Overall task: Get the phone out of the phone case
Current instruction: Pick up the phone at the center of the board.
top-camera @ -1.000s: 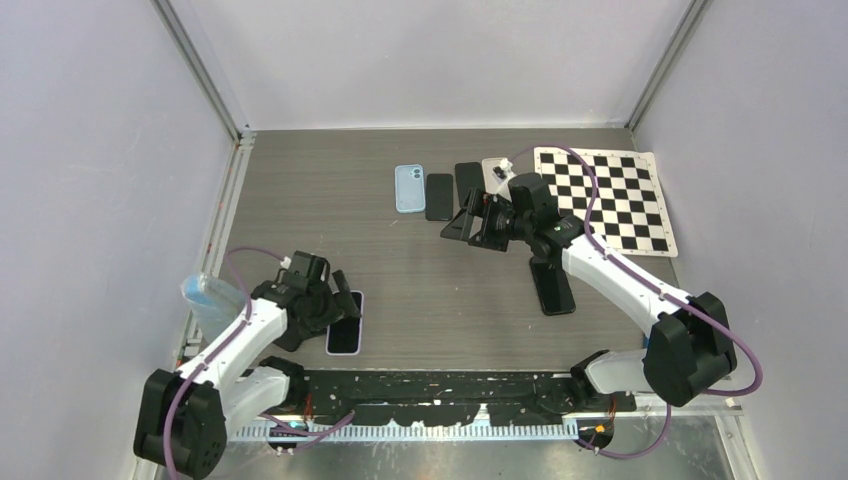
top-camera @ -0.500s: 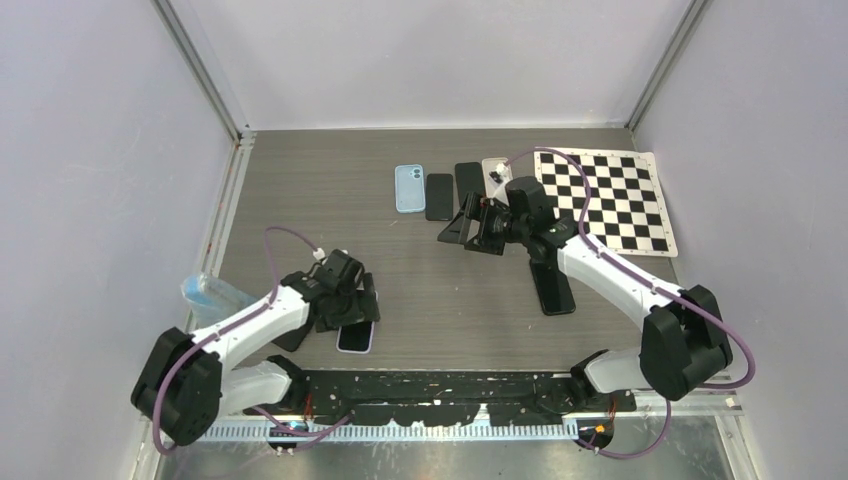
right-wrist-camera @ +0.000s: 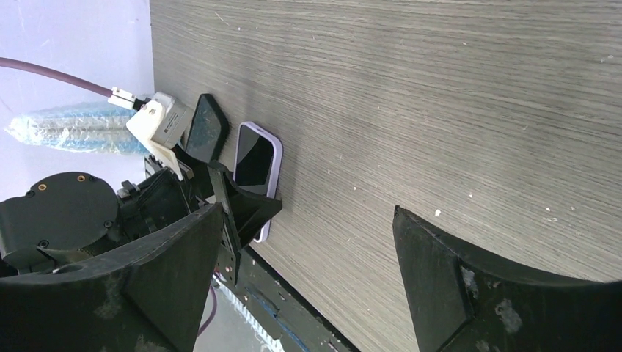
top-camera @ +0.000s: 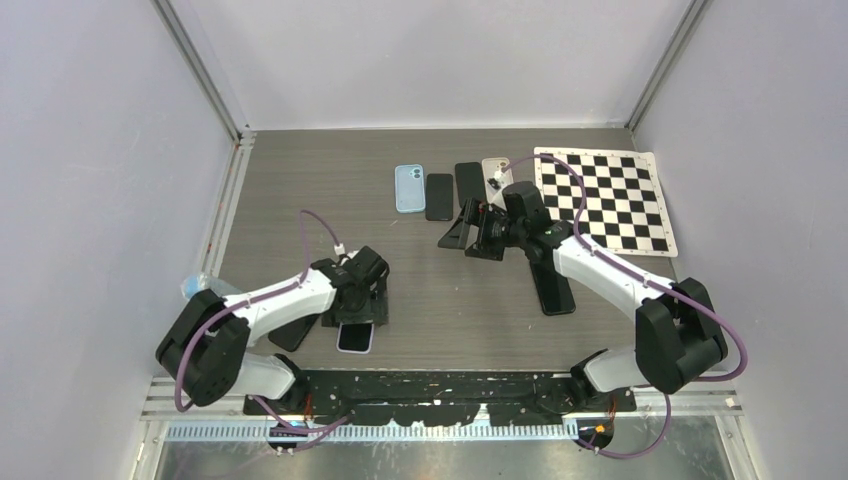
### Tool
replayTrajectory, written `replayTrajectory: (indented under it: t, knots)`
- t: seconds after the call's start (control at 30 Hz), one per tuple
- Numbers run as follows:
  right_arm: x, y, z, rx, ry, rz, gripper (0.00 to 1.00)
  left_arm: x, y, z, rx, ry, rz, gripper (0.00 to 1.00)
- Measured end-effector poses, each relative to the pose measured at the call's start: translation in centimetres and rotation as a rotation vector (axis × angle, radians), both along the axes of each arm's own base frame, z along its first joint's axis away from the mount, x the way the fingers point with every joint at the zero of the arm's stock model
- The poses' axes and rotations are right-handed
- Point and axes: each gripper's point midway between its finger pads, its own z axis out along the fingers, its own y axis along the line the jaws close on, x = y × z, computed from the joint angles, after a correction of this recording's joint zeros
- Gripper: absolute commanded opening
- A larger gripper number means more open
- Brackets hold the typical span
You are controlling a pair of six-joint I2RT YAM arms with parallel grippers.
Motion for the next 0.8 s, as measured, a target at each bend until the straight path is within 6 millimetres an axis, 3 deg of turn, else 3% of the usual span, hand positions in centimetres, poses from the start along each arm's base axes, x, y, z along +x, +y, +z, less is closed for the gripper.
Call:
replayTrajectory:
  t: [0.03, 0.2, 0.37, 0.6, 0.8]
  knots:
    - [0.0, -0.1, -0.1, 0.0, 0.003, -0.003, 0.9, 0.0, -0.2, 0.0, 0.005, 0.002, -0.001, 0.99]
    - [0.0, -0.3, -0.4, 0.007, 0.019, -0.013, 0.89, 0.1, -0.4, 0.1, 0.022, -0.004, 0.0, 0.76]
    - [-0.3, -0.5, -1.0, 0.012, 0.046, -0.025, 0.86, 0.2, -0.6, 0.2, 0.017, -0.022, -0.004, 0.68]
    - [-0.9, -0.5, -1.6, 0.023, 0.078, -0.028, 0.82, 1.0, -0.4, 0.7, 0.0, -0.096, 0.02, 0.67]
    - [-2.5, 1.5, -2.2, 0.042, 0.09, 0.009, 0.73, 3.1, -2.0, 1.8, -0.071, -0.166, 0.038, 0.67]
